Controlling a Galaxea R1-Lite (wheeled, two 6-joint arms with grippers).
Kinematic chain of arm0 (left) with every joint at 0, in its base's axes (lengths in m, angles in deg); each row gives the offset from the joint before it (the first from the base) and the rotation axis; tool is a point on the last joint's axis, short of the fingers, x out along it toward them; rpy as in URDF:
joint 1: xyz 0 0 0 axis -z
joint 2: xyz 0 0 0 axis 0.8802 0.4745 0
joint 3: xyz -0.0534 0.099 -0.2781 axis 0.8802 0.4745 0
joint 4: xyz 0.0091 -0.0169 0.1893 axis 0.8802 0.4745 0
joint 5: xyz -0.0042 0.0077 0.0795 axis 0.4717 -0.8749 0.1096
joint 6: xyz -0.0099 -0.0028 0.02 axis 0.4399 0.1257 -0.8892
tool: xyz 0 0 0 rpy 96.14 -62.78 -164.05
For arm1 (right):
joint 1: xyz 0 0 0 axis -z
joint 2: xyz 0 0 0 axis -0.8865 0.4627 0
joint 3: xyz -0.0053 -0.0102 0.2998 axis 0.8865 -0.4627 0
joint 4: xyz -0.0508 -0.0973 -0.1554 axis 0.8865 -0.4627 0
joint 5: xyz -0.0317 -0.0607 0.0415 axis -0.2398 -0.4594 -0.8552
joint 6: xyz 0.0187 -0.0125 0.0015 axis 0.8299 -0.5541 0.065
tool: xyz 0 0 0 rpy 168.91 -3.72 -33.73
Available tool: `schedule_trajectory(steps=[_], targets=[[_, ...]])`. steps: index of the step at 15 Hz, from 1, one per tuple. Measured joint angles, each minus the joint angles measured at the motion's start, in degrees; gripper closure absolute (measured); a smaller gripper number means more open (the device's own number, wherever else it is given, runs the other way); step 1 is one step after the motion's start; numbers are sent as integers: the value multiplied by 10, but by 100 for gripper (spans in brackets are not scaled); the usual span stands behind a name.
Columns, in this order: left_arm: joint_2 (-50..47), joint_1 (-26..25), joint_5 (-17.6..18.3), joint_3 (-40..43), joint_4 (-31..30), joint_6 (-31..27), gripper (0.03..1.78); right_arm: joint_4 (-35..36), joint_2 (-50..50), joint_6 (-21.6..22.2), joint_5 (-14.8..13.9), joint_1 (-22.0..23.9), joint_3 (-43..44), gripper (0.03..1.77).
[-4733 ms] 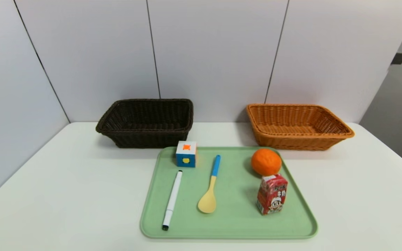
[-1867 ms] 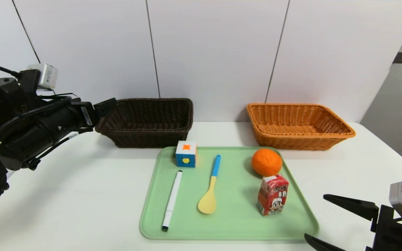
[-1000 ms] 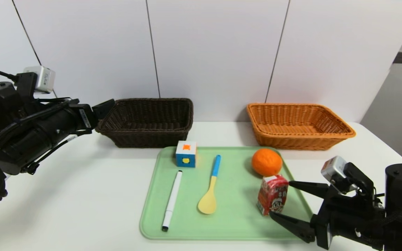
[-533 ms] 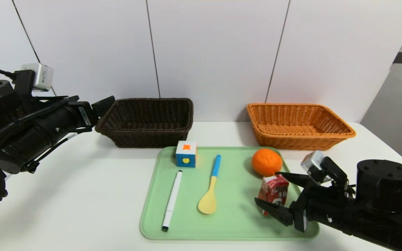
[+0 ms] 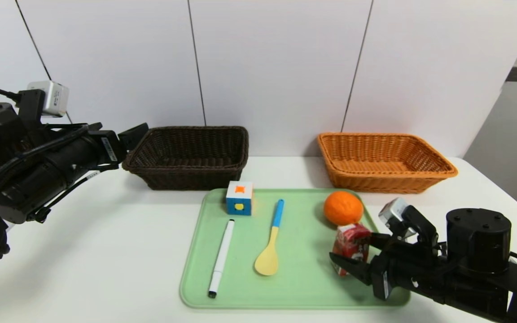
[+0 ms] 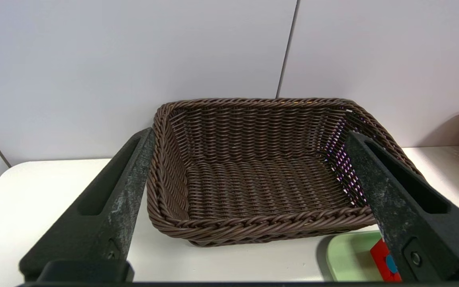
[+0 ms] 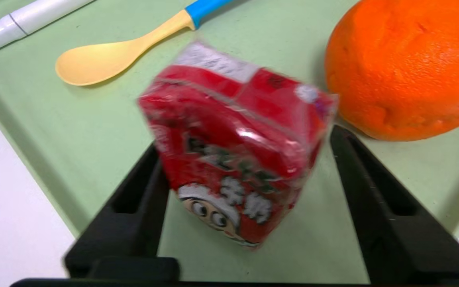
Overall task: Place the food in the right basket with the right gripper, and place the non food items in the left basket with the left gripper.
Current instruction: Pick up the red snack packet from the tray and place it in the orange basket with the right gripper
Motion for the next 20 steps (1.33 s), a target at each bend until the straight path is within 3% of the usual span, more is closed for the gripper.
schedule_trajectory(steps=[4, 5, 8, 11, 14, 17, 20], targets=[[0, 0, 1, 2, 0, 1, 12, 0, -9, -3, 0, -1, 0, 108], [0, 0, 2, 2, 0, 3, 12, -3, -21, -5, 1, -2, 3, 141], [0, 3, 1, 3, 0, 5, 12, -56, -89, -11, -1, -7, 63, 143], [0, 3, 2, 4, 0, 5, 12, -183, -158, -10, 0, 20, 193, 143], [0, 4, 2, 4, 1, 6, 12, -285, -168, -11, 0, 131, 340, 143], [1, 4, 2, 4, 1, 15, 12, -336, -104, -17, -2, 240, 456, 143], [5, 4, 3, 3, 1, 17, 12, -345, -20, -20, -8, 297, 519, 143]])
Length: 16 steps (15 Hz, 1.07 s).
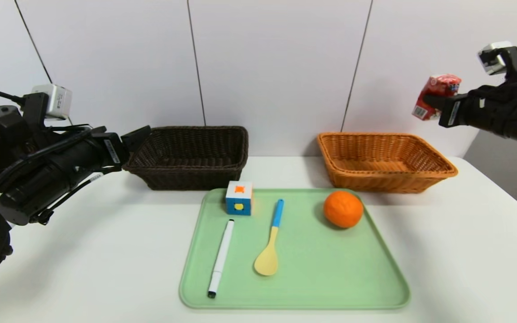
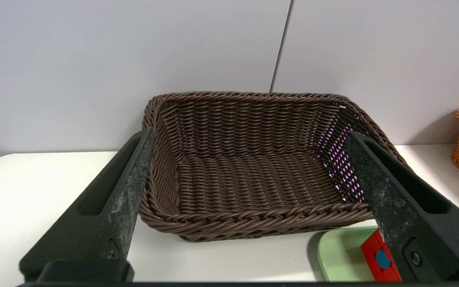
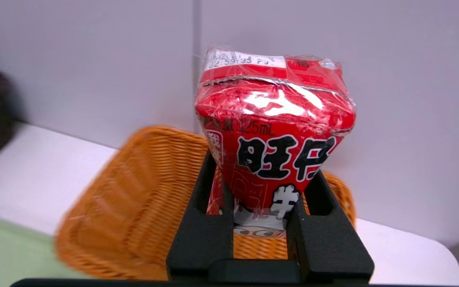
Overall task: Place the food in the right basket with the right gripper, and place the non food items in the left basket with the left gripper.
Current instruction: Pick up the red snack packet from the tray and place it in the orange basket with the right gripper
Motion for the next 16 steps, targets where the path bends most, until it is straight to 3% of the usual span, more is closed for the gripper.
schedule_trajectory(steps=[7, 9, 16], targets=[[15, 1, -1, -2, -1, 0, 12, -6, 148, 2, -35, 15, 50, 143], [19, 1, -1, -2, -1, 0, 12, -5, 177, 2, -57, 16, 54, 143], [31, 1, -3, -3, -1, 0, 12, -5, 216, 0, -89, 13, 61, 143]])
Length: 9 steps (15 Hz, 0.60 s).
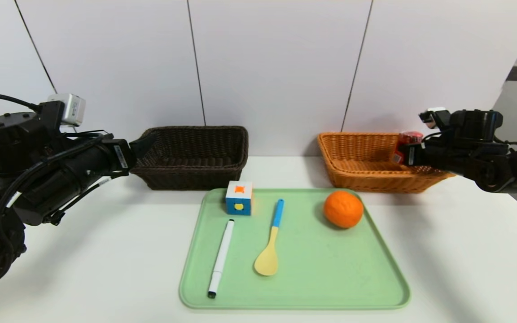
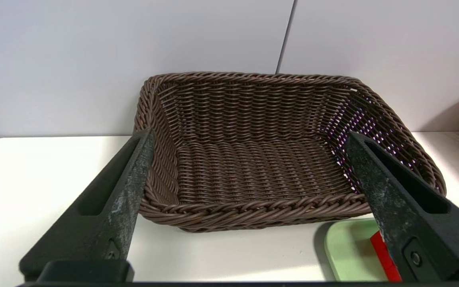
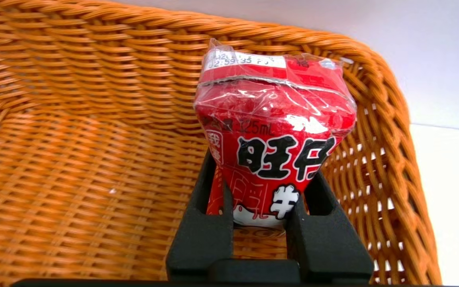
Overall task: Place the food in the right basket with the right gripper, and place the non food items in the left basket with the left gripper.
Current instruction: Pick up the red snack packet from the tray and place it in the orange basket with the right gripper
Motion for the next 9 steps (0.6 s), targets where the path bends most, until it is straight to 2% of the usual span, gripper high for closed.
schedule_trajectory(steps=[3, 6, 9], targets=[[2, 0, 0, 0, 0, 0, 12, 1, 8, 2, -28, -6, 10, 141], [5, 0, 0, 0, 0, 0, 12, 7, 11, 1, -32, -8, 12, 98], [8, -1, 0, -2, 0, 0, 12, 5, 7, 0, -33, -9, 12, 70]])
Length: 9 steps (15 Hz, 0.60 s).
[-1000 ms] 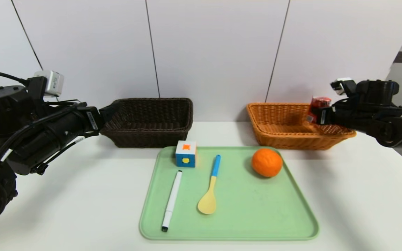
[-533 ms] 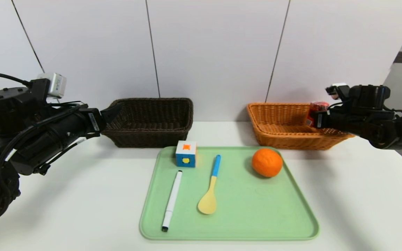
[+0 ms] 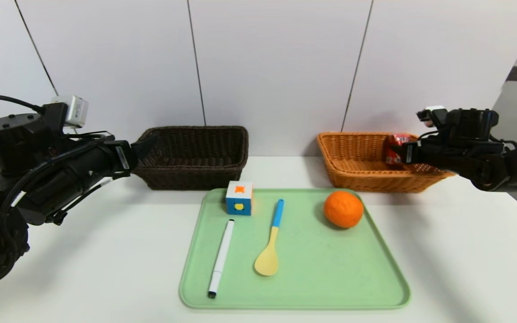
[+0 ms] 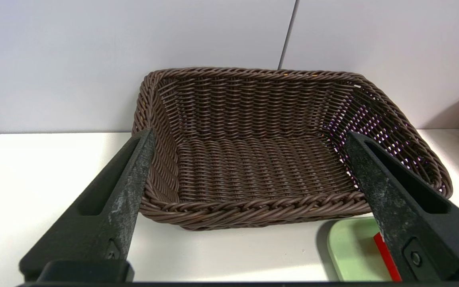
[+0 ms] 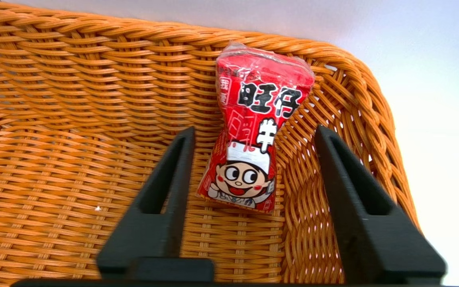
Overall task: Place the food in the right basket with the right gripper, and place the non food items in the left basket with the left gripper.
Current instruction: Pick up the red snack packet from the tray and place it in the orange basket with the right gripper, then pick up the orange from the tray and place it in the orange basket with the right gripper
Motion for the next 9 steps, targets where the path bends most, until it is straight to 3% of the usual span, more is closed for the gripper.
schedule_trajectory(steps=[6, 9], targets=[[0, 0, 0, -3, 0, 1, 12, -60, -111, 0, 0, -26, -4, 37], [-1, 0, 0, -5, 0, 0, 12, -193, -216, 11, -10, -112, 0, 28]])
